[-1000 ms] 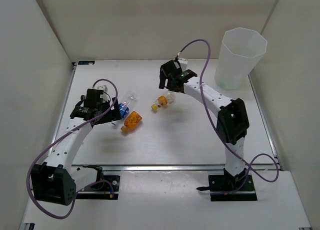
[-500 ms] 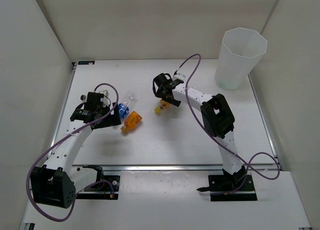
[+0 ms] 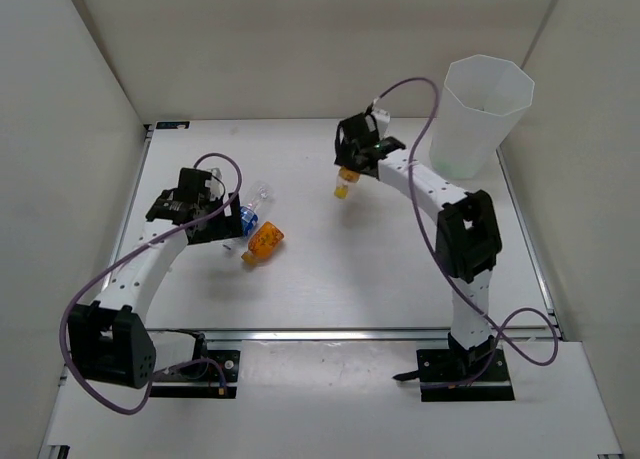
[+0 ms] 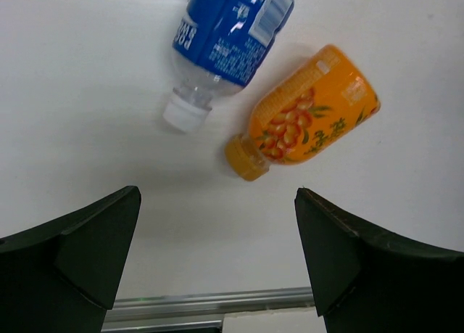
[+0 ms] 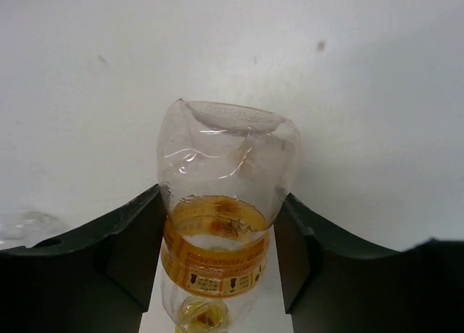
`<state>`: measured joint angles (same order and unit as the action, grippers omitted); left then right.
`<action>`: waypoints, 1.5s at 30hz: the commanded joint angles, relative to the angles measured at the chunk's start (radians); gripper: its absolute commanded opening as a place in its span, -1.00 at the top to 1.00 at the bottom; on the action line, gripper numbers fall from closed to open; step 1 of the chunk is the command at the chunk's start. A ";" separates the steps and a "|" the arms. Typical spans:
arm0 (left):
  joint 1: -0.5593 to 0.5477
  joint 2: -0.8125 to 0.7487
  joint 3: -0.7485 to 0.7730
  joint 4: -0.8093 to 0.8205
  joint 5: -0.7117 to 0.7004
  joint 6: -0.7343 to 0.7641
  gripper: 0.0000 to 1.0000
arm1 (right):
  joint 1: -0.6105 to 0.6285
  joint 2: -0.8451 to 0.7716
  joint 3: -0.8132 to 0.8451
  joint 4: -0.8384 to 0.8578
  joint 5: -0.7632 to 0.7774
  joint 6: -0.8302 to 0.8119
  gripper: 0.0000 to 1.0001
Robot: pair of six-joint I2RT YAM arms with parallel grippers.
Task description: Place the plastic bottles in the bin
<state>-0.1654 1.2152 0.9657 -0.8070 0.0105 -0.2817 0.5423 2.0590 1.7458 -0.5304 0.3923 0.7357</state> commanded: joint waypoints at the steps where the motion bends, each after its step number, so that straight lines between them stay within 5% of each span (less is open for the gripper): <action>1: 0.000 0.062 0.082 0.049 0.047 -0.007 -0.97 | -0.070 -0.197 0.127 0.135 -0.058 -0.259 0.81; 4: -0.014 0.144 0.129 0.107 0.083 -0.036 -0.97 | -0.192 -0.220 0.249 0.089 -0.110 -0.390 0.79; 11: 0.003 0.296 0.249 0.152 0.102 -0.080 -0.96 | -0.393 -0.220 0.388 0.231 0.088 -0.618 0.72; 20: 0.119 0.333 0.312 0.111 -0.003 -0.224 -0.98 | -0.619 0.041 0.653 0.269 0.022 -0.712 0.53; 23: 0.165 0.299 0.275 0.124 -0.039 -0.279 -0.97 | -0.634 0.096 0.691 0.279 0.071 -0.780 0.25; 25: 0.203 0.281 0.254 0.147 -0.095 -0.332 -0.97 | -0.628 0.131 0.699 0.280 0.051 -0.805 -0.41; 28: 0.263 0.259 0.223 0.181 -0.136 -0.391 -0.95 | -0.625 0.142 0.701 0.284 0.031 -0.794 -0.98; 33: 0.363 0.277 0.189 0.230 -0.224 -0.442 -0.97 | -0.640 0.132 0.747 0.222 -0.068 -0.751 -0.98; 39: 0.415 0.388 0.243 0.342 -0.168 -0.499 -0.97 | -0.662 0.083 0.791 0.109 -0.280 -0.679 -0.98; 45: 0.426 0.556 0.344 0.354 -0.214 -0.540 -0.97 | -0.697 -0.035 0.670 0.058 -0.489 -0.619 -0.99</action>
<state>0.2531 1.7351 1.2602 -0.4911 -0.1738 -0.7803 -0.1352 2.1338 2.4454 -0.4511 0.0429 0.0753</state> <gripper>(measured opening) 0.986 0.992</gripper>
